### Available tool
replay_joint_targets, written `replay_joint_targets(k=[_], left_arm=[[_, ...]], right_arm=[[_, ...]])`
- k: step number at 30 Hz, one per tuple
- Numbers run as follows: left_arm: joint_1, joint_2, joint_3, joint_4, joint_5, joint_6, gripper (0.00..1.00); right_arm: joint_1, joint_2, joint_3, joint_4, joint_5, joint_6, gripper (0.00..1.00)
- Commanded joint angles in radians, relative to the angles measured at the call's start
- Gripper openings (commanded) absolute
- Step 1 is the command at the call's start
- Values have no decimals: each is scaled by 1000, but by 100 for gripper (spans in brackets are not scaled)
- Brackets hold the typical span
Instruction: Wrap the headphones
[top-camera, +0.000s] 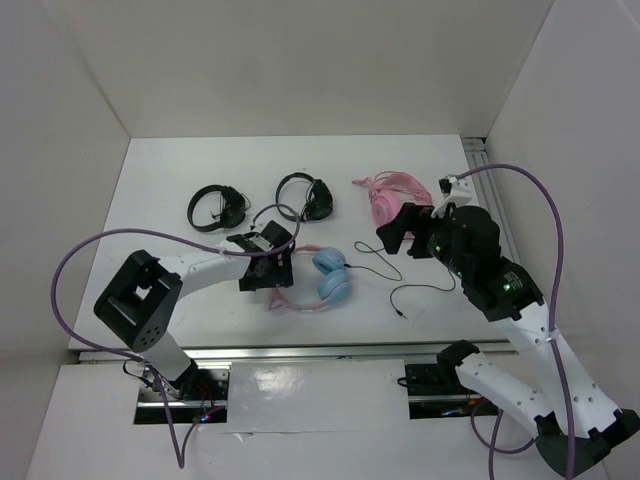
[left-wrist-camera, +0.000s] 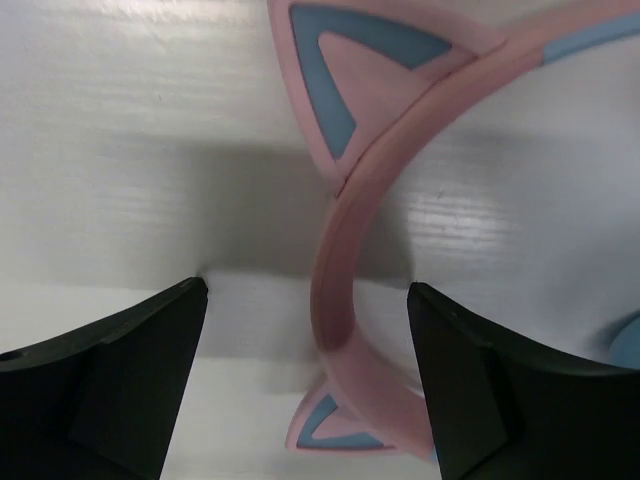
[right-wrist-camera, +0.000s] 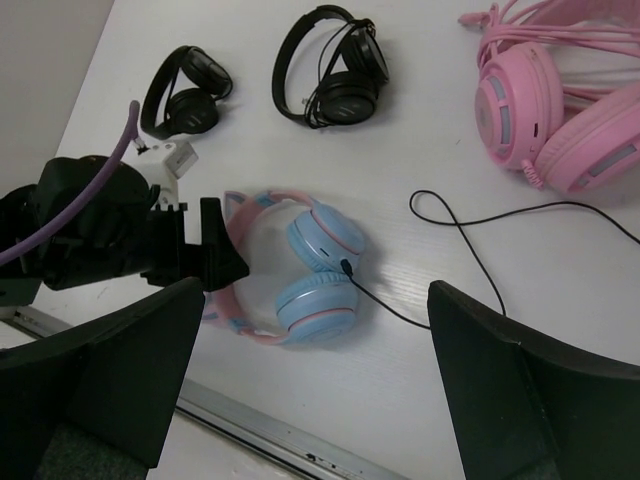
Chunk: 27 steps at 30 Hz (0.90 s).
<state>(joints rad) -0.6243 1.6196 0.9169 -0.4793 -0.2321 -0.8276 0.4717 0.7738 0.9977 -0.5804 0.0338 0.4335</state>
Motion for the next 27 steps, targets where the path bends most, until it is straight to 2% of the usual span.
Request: replay_joint_targets(k=[1,7,8,10,11,14,15,17,18,22,23,26,27], left_arm=[[-3,49,-55,103,-9,-48,94],[-3,57,-82,145,-18,-74,83],[-12,57,-82,145,-18,-74,75],[-12,37,-82,145,-7,-65,67],[-12,37,-92,136,5,-65,55],[-12,-12,-102,125,33,-53,42],[-23,-32,-114,113,42,-53,31],[-32,-100,-124,88,42,-44,21],[-32,-128,-124,71,42,-32,1],[-43,-282,-58,-111,-21,-10,0],[-43,-317,-5,-218,-73,-10,0],[-43,-455,92,-362,-151,-10,0],[-43,-483,168,-451,-194,-10,0]], right_arm=[[4,-5,9,62,-37,-10,100],[4,-24,9,71,-55,-10,100],[4,-24,18,62,-55,-10,100],[4,-34,18,62,-46,-10,100],[4,-34,27,62,-46,-10,100],[4,-34,36,62,-37,-10,100],[4,-34,36,62,-37,-19,100],[4,-34,36,62,-37,-19,100],[4,-34,36,62,-37,-19,100],[4,-34,-16,128,-47,-19,100],[4,-34,-34,186,-63,-30,100],[4,-76,-135,310,-199,-68,100],[4,-86,-161,399,-237,-68,100]])
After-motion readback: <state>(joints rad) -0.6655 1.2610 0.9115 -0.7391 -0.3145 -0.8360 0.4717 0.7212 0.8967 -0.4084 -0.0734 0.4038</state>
